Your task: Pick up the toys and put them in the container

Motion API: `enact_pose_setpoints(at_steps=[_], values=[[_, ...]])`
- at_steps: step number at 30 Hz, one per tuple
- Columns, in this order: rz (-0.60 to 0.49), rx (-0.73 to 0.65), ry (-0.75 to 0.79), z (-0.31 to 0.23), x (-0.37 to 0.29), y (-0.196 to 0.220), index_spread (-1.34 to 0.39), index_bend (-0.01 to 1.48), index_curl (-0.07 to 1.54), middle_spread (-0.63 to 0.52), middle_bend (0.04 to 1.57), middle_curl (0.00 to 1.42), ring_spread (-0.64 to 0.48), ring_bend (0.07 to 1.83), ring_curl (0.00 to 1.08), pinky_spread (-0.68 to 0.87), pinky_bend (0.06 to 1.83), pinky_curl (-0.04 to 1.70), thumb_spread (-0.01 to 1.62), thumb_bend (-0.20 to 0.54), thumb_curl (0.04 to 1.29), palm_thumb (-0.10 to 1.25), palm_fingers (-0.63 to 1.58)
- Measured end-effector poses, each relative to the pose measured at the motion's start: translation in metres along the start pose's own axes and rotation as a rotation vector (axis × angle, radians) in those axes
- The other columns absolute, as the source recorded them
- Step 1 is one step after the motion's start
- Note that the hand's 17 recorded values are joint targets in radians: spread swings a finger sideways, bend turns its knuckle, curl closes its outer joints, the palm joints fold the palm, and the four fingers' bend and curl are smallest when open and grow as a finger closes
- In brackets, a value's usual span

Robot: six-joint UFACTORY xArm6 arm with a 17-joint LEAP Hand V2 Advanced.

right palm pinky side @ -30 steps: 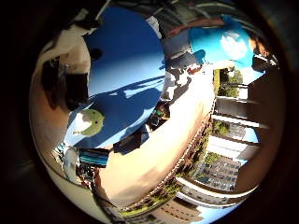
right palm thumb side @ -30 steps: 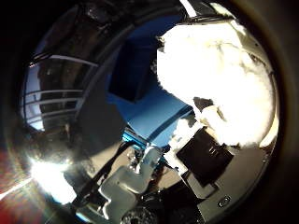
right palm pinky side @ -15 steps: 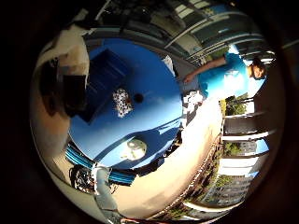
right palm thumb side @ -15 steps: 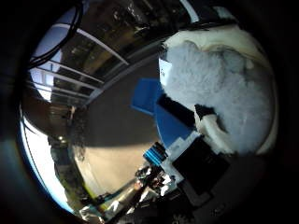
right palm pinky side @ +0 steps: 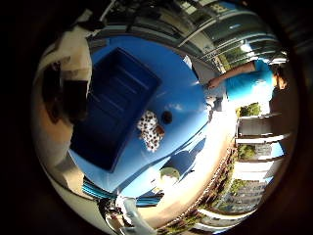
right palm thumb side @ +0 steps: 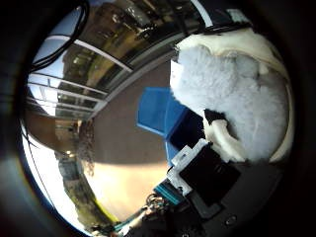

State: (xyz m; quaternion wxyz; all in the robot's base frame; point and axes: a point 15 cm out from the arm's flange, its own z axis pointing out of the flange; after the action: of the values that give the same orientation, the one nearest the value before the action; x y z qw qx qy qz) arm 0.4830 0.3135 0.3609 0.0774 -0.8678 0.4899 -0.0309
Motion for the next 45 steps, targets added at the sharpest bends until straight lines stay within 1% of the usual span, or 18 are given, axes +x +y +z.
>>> enact_pose_setpoints(at_steps=[2,4,7,8,9,10,12,13,14,15,18,22,25,26,29,33,39,45], values=[[0.003,-0.025,0.001,0.015,0.001,0.0,-0.71,1.4,0.22,-0.3,1.39,1.24,-0.13,1.72,0.88,0.08,1.76,0.9,1.09,-0.031,0.77,0.89,0.5],[0.007,-0.054,0.002,0.031,0.002,0.001,-0.68,1.42,0.23,-0.29,1.38,1.21,-0.12,1.7,0.86,0.09,1.73,0.89,1.09,-0.031,0.75,0.87,0.53],[0.013,-0.098,0.004,0.046,0.005,0.007,-0.6,1.39,0.24,-0.26,1.3,1.13,-0.05,1.61,0.79,0.14,1.64,0.85,1.09,-0.041,0.72,0.83,0.55],[0.014,-0.12,0.004,0.05,0.007,0.012,-0.58,1.38,0.24,-0.25,1.27,1.11,-0.03,1.58,0.77,0.15,1.62,0.84,1.09,-0.044,0.71,0.82,0.53],[0.014,-0.15,0.005,0.055,0.007,0.018,-0.53,1.32,0.24,-0.24,1.22,1.07,0.0,1.52,0.74,0.17,1.59,0.83,1.08,-0.045,0.7,0.8,0.46],[0.012,-0.177,0.005,0.059,0.008,0.024,-0.46,1.15,0.22,-0.22,1.06,1.0,0.04,1.46,0.74,0.2,1.59,0.84,1.08,-0.047,0.69,0.77,0.1],[0.004,-0.216,0.005,0.066,0.009,0.031,-0.38,1.01,0.19,-0.16,0.81,0.87,0.11,1.29,0.65,0.26,1.49,0.79,1.08,-0.045,0.66,0.74,-0.18],[-0.002,-0.222,0.003,0.067,0.009,0.033,-0.36,0.96,0.17,-0.13,0.7,0.8,0.15,1.18,0.59,0.29,1.42,0.74,1.08,-0.045,0.64,0.73,-0.24],[-0.009,-0.226,0.002,0.067,0.008,0.033,-0.36,0.91,0.16,-0.1,0.62,0.74,0.17,1.07,0.54,0.31,1.34,0.7,1.08,-0.041,0.63,0.73,-0.27],[-0.015,-0.227,0.001,0.068,0.008,0.034,-0.36,0.87,0.16,-0.09,0.59,0.72,0.18,1.04,0.52,0.32,1.31,0.69,1.08,-0.04,0.62,0.72,-0.25],[-0.034,-0.224,-0.001,0.066,0.009,0.033,-0.39,0.69,0.14,-0.03,0.41,0.59,0.23,0.81,0.41,0.38,1.16,0.6,1.08,-0.038,0.58,0.71,-0.24],[-0.029,-0.198,0.0,0.051,0.018,0.032,-0.41,0.5,0.13,0.03,0.26,0.49,0.27,0.65,0.34,0.42,1.01,0.51,1.07,-0.036,0.53,0.69,-0.13],[-0.017,-0.18,0.001,0.029,0.03,0.036,-0.41,0.43,0.14,0.04,0.21,0.46,0.28,0.61,0.32,0.44,0.97,0.48,1.07,-0.034,0.52,0.69,-0.09],[-0.012,-0.186,0.001,0.022,0.034,0.041,-0.41,0.37,0.14,0.05,0.19,0.44,0.29,0.58,0.31,0.46,0.94,0.46,1.07,-0.033,0.51,0.69,-0.07],[0.012,-0.228,0.0,-0.012,0.054,0.07,-0.38,0.28,0.15,0.08,0.18,0.42,0.29,0.55,0.3,0.47,0.9,0.43,1.07,-0.033,0.49,0.69,-0.06],[0.055,-0.279,-0.001,-0.079,0.095,0.13,-0.35,0.21,0.16,0.1,0.17,0.39,0.3,0.5,0.29,0.47,0.83,0.39,1.07,-0.034,0.47,0.68,-0.05],[0.108,-0.196,0.087,-0.18,0.179,0.223,-0.32,0.17,0.19,0.12,0.17,0.35,0.3,0.46,0.29,0.48,0.79,0.35,1.08,-0.032,0.45,0.67,-0.01],[0.226,-0.3,0.087,-0.18,0.247,0.322,-0.29,0.14,0.2,0.11,0.21,0.35,0.3,0.44,0.29,0.49,0.78,0.32,1.08,-0.031,0.44,0.66,0.03]])
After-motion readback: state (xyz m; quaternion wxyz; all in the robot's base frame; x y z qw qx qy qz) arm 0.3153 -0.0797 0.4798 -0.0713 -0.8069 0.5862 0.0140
